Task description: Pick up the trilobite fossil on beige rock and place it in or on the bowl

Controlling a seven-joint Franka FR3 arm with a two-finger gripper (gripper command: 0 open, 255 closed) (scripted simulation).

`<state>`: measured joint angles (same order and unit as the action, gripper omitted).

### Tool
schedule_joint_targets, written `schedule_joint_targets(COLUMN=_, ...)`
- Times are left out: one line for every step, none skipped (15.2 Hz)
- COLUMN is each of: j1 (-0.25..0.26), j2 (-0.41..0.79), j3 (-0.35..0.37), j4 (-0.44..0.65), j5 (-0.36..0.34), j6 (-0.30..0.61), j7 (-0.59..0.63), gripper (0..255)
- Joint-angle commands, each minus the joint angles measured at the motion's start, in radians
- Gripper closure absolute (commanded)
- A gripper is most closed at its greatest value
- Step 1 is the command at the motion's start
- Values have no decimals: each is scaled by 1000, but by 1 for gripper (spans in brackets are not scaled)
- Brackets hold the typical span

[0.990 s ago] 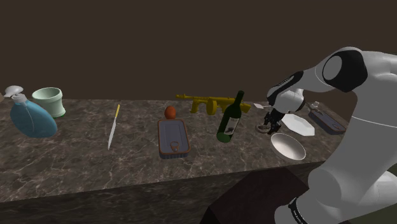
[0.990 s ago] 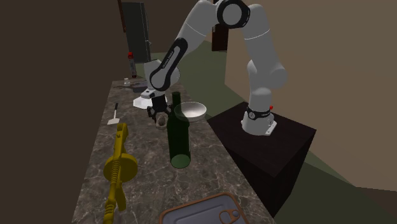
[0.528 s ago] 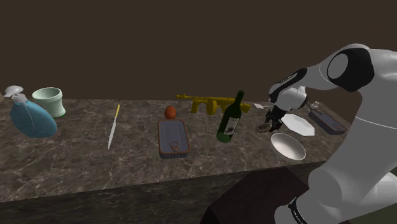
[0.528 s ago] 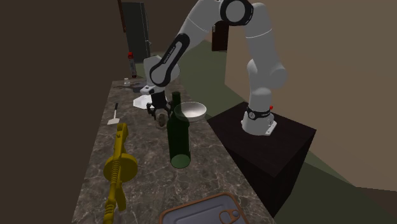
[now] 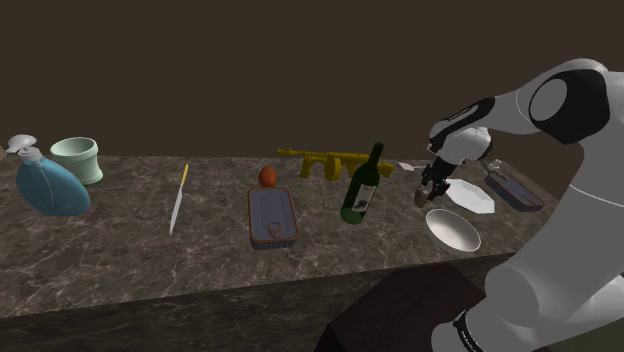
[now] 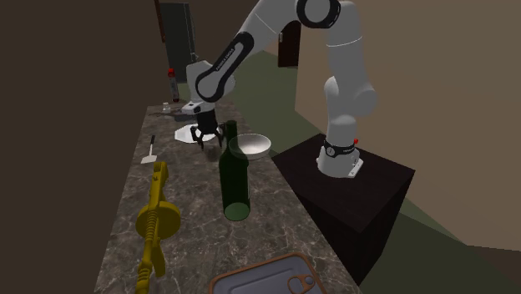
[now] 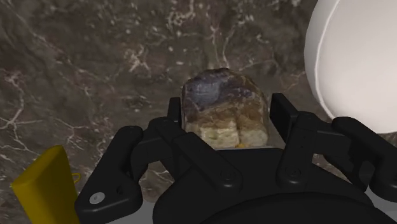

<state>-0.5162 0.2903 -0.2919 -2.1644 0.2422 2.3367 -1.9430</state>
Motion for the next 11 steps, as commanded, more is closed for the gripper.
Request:
schedule_joint_targets(j1=3, j2=-23, j3=-5, j4=-2, j5=-12, j6=-19, j7=9, gripper=255)
schedule_joint_targets(j1=5, j2=-33, j3=-7, j4=0, j5=-18, j6=-30, j7=14, gripper=255)
schedule_joint_targets(j1=6, j2=-43, j3=-9, j4=2, j5=-23, j6=-41, j7=18, gripper=255)
schedule_joint_targets(j1=7, j2=-52, j3=-11, j4=4, j5=-29, j6=-53, j7=23, gripper=255)
schedule_joint_targets(j1=8, j2=-62, j3=-13, j4=7, j5=-34, j6=-64, j7=27, gripper=255)
schedule_joint_targets(j1=9, j2=-71, j3=-14, j4=10, j5=-39, j6=-76, j7=31, gripper=255)
schedule_joint_targets(j1=10, j2=-81, j3=-16, j4=13, j5=-45, j6=-87, j7=36, gripper=255)
schedule_joint_targets(j1=11, j2=-90, j3=-17, j4=16, j5=-50, j6=-99, j7=40, gripper=255)
schedule_joint_targets(j1=12, j2=-99, j3=-19, j4=19, j5=-55, j6=-110, j7=44, gripper=255)
schedule_joint_targets(j1=13, j2=-107, j3=-20, j4=23, j5=-59, j6=-122, j7=48, gripper=255)
schedule_joint_targets(j1=14, j2=-116, j3=-21, j4=27, j5=-64, j6=-134, j7=52, gripper=255)
